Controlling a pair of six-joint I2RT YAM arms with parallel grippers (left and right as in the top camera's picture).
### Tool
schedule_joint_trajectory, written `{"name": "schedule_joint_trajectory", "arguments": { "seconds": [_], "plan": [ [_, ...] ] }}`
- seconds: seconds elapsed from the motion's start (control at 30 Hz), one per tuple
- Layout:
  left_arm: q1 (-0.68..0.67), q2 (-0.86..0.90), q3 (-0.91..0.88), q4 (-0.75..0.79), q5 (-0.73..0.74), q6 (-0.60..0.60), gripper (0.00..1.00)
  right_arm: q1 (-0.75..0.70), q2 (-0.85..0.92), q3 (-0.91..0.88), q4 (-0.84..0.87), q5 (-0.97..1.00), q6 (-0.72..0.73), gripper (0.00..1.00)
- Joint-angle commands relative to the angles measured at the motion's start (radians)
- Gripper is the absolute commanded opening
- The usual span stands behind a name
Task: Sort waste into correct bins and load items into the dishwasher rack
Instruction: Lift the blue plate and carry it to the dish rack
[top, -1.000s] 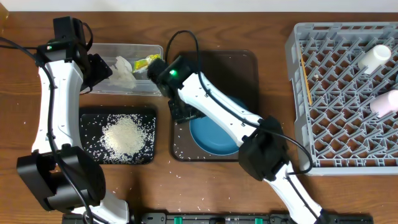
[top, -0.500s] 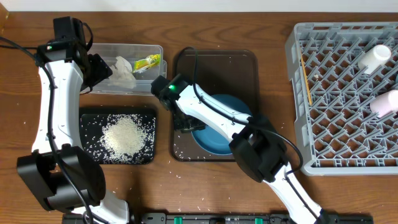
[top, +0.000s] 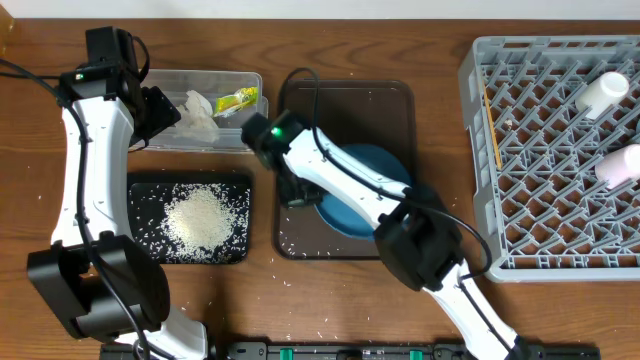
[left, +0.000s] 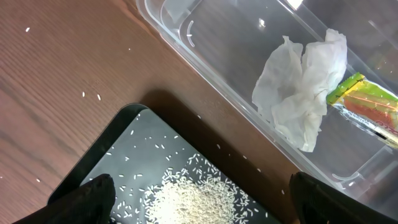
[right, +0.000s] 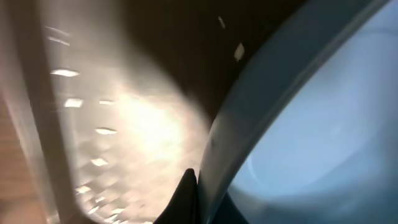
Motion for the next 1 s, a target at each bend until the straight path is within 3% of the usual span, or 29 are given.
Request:
{"name": "schedule_joint_trajectory", "arguments": {
  "seconds": [0.0,0.23,0.4,0.6,0.73,0.97],
  "plan": [
    [0.003,-0.022,-0.004,-0.006,-0.001,-0.008,0.92,-0.054,0.002,0.166,-0.052,-0.006,-0.132,0.01],
    [0.003,-0.022,-0.004,-0.006,-0.001,-0.008,0.92,-0.238,-0.023,0.548,-0.174,-0.046,-0.291,0.01],
    [0.003,-0.022,-0.004,-0.006,-0.001,-0.008,0.92,-0.434,-0.045,0.706,-0.196,-0.193,-0.437,0.01],
    [0.003,-0.022,-0.004,-0.006,-0.001,-0.008,0.92,-0.68,-0.044,0.717,-0.188,-0.402,-0.596,0.01],
    [0.003,-0.022,-0.004,-0.006,-0.001,-0.008,0.92,-0.838,-0.044,0.702,-0.135,-0.696,-0.752,0.01],
    [0.003,-0.022,-0.004,-0.006,-0.001,-0.008,0.92,-1.013,-0.044,0.613,-0.019,-1.028,-0.765,0.01]
  ]
}}
